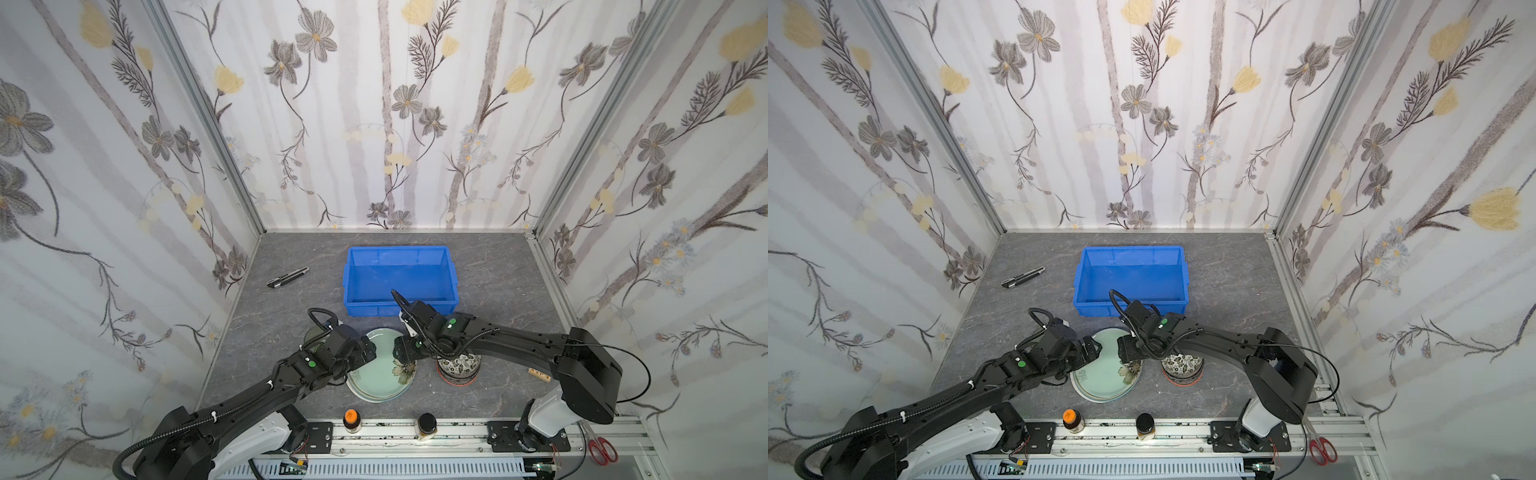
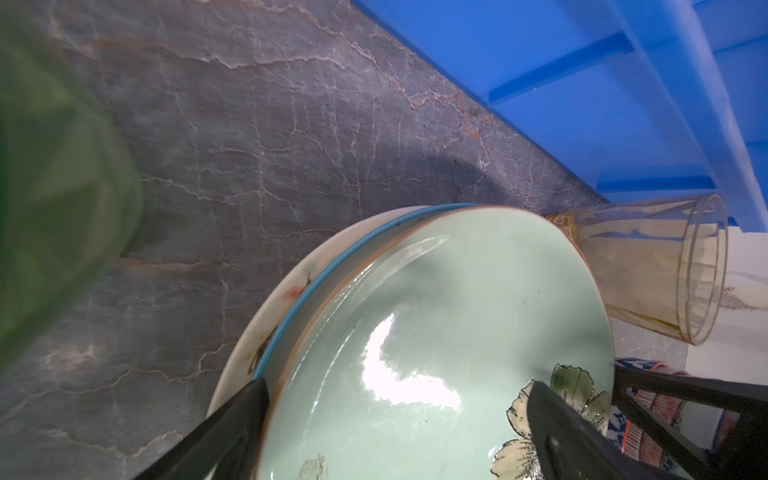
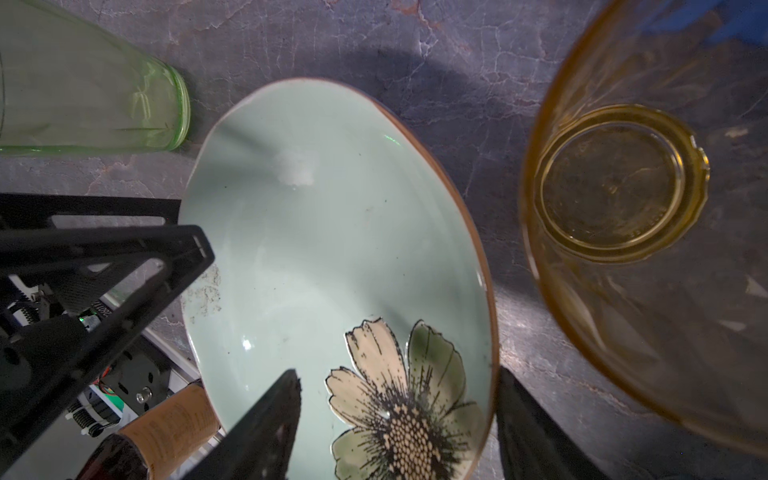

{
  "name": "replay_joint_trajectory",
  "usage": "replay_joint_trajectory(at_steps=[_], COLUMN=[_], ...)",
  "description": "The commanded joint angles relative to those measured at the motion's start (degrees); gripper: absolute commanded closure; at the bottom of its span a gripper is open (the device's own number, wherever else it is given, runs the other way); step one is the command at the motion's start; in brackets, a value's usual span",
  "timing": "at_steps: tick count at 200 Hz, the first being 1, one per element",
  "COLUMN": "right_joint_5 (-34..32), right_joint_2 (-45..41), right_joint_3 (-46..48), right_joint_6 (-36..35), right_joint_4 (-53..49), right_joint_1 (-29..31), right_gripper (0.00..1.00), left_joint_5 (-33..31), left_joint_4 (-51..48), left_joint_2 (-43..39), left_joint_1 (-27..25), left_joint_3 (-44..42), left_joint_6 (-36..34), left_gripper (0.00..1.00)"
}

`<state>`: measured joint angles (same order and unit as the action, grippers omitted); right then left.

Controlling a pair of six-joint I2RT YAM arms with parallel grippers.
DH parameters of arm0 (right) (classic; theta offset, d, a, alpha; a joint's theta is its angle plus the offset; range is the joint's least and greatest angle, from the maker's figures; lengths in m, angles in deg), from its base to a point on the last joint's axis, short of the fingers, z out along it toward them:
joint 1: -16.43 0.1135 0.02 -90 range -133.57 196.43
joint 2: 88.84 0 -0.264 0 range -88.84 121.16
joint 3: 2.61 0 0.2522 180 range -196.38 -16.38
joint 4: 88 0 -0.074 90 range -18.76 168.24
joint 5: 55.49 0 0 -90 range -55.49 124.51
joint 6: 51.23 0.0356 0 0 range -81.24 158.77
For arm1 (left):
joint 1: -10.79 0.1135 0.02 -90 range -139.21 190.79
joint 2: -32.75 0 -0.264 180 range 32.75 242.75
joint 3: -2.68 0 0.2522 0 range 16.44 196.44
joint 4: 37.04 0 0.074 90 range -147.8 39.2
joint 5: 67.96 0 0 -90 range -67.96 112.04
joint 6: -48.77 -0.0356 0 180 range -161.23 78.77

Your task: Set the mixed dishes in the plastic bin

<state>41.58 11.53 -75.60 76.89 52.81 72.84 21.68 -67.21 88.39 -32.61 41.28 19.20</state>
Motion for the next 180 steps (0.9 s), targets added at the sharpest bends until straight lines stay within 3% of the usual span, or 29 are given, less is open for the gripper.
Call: replay_joint_trajectory(at_steps=[1, 100, 180], right_joint_5=[5.5, 0.6, -1.1], right_joint_2=[0.7, 0.3, 0.3], right_joint_3=[-0.1, -1.2, -1.5], right_joint_6=[0.3, -0.3, -0.1], right_joint_4=[7.2, 3.6, 2.9], right_joint_1=[0.3, 0.7, 1.1], right_gripper=[0.28, 0.20, 0.21], left_joint_5=[0.7, 0.5, 0.3], left_joint_4=[0.2, 0.2, 0.2], left_joint_2=[0.2, -0.4, -0.8], left_joint_1=[0.0, 0.0, 0.0], left_joint_3=[-0.6, -1.1, -1.5], left_joint_6=[1.6, 2.0, 2.2], left_gripper=[0.00, 0.00, 0.00])
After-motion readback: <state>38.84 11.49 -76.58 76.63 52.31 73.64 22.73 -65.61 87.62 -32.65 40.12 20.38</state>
